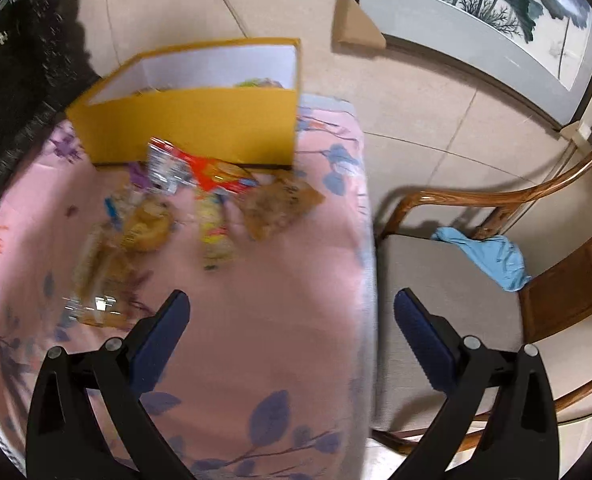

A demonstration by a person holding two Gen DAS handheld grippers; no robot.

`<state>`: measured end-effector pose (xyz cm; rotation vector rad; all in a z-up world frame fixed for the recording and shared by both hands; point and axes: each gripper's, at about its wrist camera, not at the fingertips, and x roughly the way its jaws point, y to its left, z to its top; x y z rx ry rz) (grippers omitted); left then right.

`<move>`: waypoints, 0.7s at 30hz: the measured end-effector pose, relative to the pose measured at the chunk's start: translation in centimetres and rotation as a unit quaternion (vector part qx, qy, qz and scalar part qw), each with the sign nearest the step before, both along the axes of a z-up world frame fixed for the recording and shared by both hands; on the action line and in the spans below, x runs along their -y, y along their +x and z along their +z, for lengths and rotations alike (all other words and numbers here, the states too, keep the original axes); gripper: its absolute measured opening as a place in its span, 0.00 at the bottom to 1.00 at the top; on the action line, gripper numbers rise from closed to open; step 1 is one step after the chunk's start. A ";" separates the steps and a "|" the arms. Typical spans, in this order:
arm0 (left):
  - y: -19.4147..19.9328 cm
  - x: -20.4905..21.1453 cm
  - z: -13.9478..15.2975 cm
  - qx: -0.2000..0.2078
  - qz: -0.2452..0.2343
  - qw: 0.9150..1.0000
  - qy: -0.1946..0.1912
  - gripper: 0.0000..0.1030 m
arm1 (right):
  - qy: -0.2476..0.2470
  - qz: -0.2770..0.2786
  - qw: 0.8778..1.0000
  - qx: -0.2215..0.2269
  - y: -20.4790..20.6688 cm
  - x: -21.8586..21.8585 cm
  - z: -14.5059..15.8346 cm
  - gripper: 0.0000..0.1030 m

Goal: Organize snacks
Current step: 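Move both open grippers back to the remaining snack pile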

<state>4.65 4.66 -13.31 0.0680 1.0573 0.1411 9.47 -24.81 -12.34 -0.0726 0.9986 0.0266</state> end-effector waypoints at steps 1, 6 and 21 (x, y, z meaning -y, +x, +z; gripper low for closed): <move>-0.1 0.0 -0.7 -0.013 -0.002 1.000 -0.005 0.98 | -0.007 0.003 1.000 0.003 0.3 0.2 -0.2 0.99; 0.3 0.2 -3.4 -0.048 -0.020 0.999 -0.003 0.98 | 0.008 0.041 0.999 0.010 2.7 0.0 -1.4 0.99; 2.1 1.4 -6.4 -0.097 -0.050 0.994 0.011 0.98 | 0.115 -0.202 0.971 -0.048 14.2 1.0 -8.6 0.77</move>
